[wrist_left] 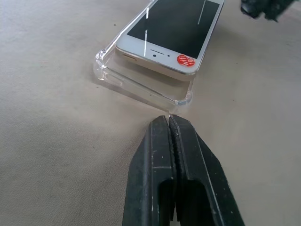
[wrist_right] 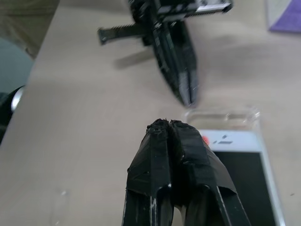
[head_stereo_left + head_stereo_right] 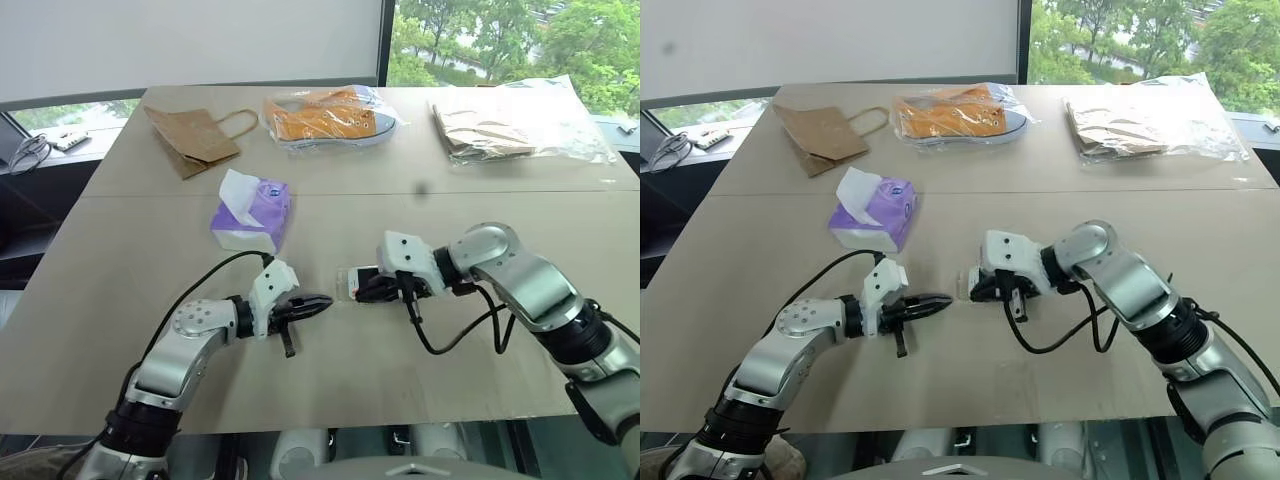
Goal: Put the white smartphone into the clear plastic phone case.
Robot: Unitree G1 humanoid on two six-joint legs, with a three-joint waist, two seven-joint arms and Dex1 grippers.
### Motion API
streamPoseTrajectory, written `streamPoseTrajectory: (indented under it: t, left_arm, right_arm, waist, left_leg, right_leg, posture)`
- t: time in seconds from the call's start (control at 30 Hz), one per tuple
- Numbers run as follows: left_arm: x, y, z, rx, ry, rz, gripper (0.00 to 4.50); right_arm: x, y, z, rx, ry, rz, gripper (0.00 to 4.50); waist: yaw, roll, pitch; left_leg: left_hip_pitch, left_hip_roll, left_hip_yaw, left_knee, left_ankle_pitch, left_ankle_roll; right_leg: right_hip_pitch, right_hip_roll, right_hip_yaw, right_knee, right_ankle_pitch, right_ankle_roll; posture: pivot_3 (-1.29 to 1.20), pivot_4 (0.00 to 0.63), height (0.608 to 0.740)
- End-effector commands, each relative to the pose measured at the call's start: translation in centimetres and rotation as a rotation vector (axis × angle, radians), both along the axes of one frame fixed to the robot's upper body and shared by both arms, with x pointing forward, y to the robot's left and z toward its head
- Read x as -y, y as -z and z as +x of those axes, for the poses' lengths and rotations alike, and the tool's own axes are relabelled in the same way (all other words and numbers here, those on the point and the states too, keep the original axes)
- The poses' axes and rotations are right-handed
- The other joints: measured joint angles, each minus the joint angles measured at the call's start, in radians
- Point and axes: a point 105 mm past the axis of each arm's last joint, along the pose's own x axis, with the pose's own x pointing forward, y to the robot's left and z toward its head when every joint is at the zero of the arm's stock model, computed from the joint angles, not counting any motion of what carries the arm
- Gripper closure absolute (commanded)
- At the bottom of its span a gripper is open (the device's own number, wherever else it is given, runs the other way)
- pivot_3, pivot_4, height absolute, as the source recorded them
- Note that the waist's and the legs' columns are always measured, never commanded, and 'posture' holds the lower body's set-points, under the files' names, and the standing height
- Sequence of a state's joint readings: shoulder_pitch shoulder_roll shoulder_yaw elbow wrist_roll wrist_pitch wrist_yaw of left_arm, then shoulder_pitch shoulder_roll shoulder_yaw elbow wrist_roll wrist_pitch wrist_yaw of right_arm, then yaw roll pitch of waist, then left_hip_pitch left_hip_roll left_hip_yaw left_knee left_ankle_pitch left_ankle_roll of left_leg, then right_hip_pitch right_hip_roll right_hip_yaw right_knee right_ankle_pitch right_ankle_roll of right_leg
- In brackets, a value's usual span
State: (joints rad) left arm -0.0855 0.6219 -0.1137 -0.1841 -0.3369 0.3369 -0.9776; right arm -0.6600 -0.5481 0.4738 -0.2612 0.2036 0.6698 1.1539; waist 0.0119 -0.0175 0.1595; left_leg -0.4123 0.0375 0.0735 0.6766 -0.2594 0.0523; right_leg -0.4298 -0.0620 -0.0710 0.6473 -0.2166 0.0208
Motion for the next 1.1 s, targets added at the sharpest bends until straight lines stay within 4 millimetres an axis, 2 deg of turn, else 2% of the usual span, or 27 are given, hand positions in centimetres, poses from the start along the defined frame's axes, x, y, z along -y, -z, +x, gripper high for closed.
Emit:
streamPoseTrajectory:
  t: [0.03,0.17,0.3,0.67,0.8,1.0,1.07,1.1]
  left_arm:
    - [0.2,-0.1,-0.1,0.009,0.013,0.001,4.47]
    - [0.3,-0.2,-0.1,0.011,0.013,0.000,4.47]
    - [0.3,-0.2,-0.2,0.010,0.013,-0.002,4.47]
    - [0.5,0.0,-0.4,0.006,0.003,-0.009,4.47]
    - [0.5,0.0,-0.5,0.006,-0.002,-0.010,4.47]
    - [0.4,0.0,-0.3,0.008,-0.006,-0.009,4.47]
    - [0.4,-0.1,-0.2,0.009,-0.006,-0.008,4.47]
    - [0.3,-0.1,-0.1,0.010,-0.007,-0.007,4.47]
  right_arm:
    - [-0.3,0.0,0.8,0.040,0.015,-0.002,4.50]
    - [-0.4,1.3,1.7,0.045,0.043,-0.039,4.50]
    - [0.3,3.1,2.2,0.059,0.029,-0.143,4.50]
    - [1.2,6.5,2.5,0.084,-0.129,-0.379,4.50]
    - [1.6,7.7,2.6,0.087,-0.171,-0.449,4.50]
    - [1.1,7.9,2.3,0.061,-0.175,-0.414,4.50]
    - [0.5,6.9,2.7,0.079,-0.138,-0.344,4.50]
    - [0.1,5.8,2.9,0.092,-0.118,-0.286,4.50]
  waist:
    - [0.000,0.000,0.000]
    - [0.000,0.000,0.000]
    - [0.000,0.000,0.000]
    - [0.000,0.000,-0.005]
    - [0.001,0.002,-0.006]
    - [0.000,0.003,-0.013]
    - [-0.001,0.003,-0.014]
    - [-0.001,0.003,-0.014]
  left_leg:
    - [0.000,0.000,0.000,0.000,0.000,0.000]
    - [0.000,0.000,0.000,0.000,0.000,0.000]
    - [0.000,0.000,0.000,0.000,0.000,0.000]
    - [0.003,0.000,0.001,0.000,0.000,0.000]
    - [0.015,0.000,0.001,-0.002,0.000,0.000]
    - [0.018,0.000,0.000,-0.003,-0.001,0.000]
    - [0.018,0.000,0.000,-0.003,-0.001,0.000]
    - [0.018,0.000,0.000,-0.003,0.000,0.000]
  right_leg:
    - [0.000,0.000,0.000,0.000,0.000,0.000]
    - [0.000,0.000,0.000,0.000,0.000,0.000]
    - [0.000,0.000,0.000,0.000,0.000,0.000]
    - [0.002,0.000,0.001,0.000,0.000,0.000]
    - [0.014,0.000,0.001,-0.002,-0.002,-0.003]
    - [0.016,-0.003,0.000,-0.003,-0.003,-0.004]
    - [0.016,-0.005,0.000,-0.003,-0.003,-0.004]
    - [0.016,-0.006,0.000,-0.002,-0.003,-0.004]
  posture:
    - [0.00,0.150,0.740]
    - [0.00,0.150,0.740]
    - [0.00,0.150,0.740]
    - [0.00,0.150,0.740]
    - [0.00,0.150,0.740]
    - [0.00,0.150,0.740]
    - [0.00,0.150,0.740]
    - [0.00,0.150,0.740]
